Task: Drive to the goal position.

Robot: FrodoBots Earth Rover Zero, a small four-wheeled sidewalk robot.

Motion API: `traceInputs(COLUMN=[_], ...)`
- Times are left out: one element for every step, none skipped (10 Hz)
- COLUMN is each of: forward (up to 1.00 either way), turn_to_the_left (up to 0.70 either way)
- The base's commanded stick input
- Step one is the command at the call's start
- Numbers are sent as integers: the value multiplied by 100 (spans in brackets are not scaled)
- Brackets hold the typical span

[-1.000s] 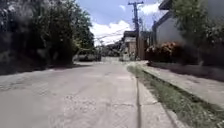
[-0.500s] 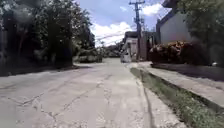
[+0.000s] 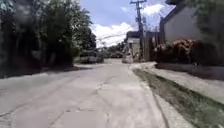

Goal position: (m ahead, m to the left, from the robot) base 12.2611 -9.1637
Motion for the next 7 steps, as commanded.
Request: traceInputs(forward=[100, 100, 100, 100, 100, 100, 100], turn_to_the_left=[-38, -22, -8, -5, -2, -3, -2])
